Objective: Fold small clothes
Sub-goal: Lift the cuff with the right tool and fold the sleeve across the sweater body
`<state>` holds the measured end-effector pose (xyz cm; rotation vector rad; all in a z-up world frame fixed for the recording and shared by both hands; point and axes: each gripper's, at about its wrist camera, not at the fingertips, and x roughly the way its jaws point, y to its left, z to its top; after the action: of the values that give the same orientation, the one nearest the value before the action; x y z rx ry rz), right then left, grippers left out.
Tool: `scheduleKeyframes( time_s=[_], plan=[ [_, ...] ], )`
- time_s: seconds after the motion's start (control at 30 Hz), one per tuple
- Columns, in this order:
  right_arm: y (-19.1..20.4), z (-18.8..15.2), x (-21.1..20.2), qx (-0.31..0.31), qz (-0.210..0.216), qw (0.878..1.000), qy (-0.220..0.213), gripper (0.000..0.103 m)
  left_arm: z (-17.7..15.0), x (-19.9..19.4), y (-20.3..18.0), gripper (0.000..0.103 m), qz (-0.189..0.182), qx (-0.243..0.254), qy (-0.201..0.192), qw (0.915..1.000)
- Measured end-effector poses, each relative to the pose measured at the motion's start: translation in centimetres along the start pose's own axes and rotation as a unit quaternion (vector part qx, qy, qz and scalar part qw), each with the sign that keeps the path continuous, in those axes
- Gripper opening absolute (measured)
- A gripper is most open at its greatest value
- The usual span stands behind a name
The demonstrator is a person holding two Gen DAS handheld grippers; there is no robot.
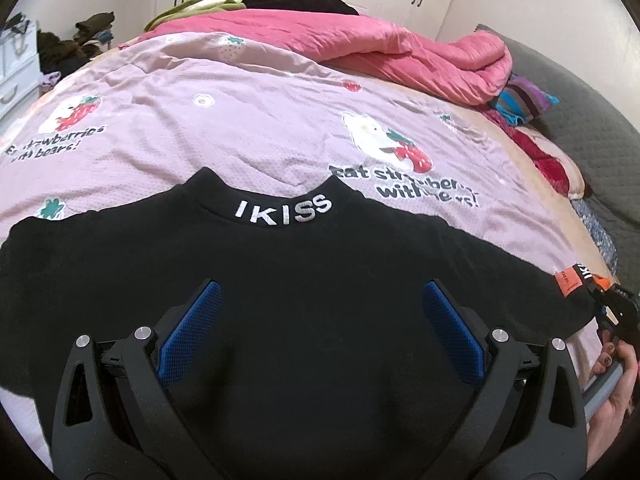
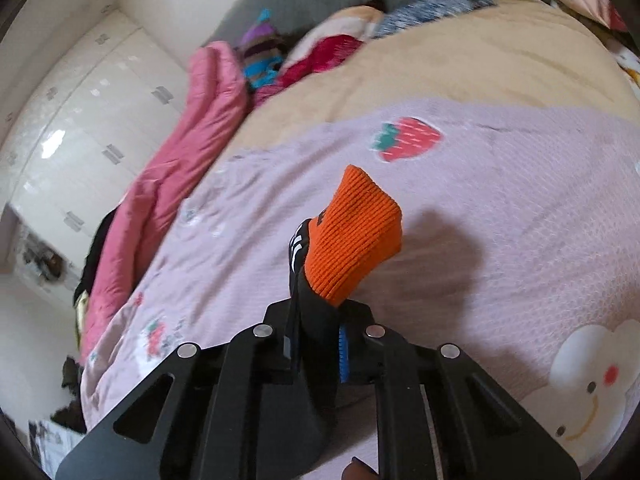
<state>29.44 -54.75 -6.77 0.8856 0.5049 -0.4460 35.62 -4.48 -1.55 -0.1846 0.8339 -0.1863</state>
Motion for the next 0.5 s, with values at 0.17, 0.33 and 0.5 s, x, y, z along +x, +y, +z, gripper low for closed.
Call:
scheduleKeyframes(
  time_s=[0.17, 0.33, 0.5],
  plan=[
    [3.3, -0.9, -1.7, -0.035, 0.050, 0.998, 0.001, 0.012, 0.1, -0.4, 0.2, 0.095, -0.001, -0.002, 0.000, 1.0000],
    [7.4, -2.2, -2.9, -0.086, 0.097, 0.992, 0.009, 0.012, 0.2, -1.2, 0.7, 0.095, -0.003, -0.013, -0.001, 0.9999],
    [11.1, -4.1, -3.6, -0.147, 0.123, 0.981, 0.020, 0.012, 0.5, -1.9, 1.6, 0.095, -0.010, -0.025, -0.001, 0.9996]
  ],
)
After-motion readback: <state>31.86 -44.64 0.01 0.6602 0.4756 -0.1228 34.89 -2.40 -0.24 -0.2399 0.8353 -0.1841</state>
